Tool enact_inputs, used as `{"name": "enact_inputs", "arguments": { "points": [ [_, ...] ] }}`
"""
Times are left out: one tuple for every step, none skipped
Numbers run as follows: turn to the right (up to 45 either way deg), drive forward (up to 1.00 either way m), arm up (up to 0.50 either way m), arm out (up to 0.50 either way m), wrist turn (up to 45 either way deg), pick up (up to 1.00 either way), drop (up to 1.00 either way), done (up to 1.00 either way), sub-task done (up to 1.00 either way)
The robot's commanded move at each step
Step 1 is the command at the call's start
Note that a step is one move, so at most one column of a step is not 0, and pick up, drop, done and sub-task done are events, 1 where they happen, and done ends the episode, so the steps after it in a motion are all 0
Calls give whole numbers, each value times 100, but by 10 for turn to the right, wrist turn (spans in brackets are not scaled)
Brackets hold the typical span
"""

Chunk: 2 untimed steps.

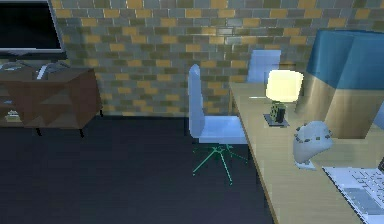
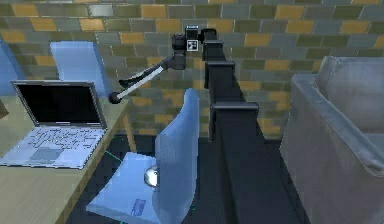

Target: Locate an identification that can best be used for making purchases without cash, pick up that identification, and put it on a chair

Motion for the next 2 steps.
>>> {"name": "enact_inputs", "arguments": {
  "points": [
    [0, 0, 0, -10, 0, 0, 0, 0, 0],
    [0, 0, 0, 0, 0, 0, 0, 100, 0]
  ]
}}
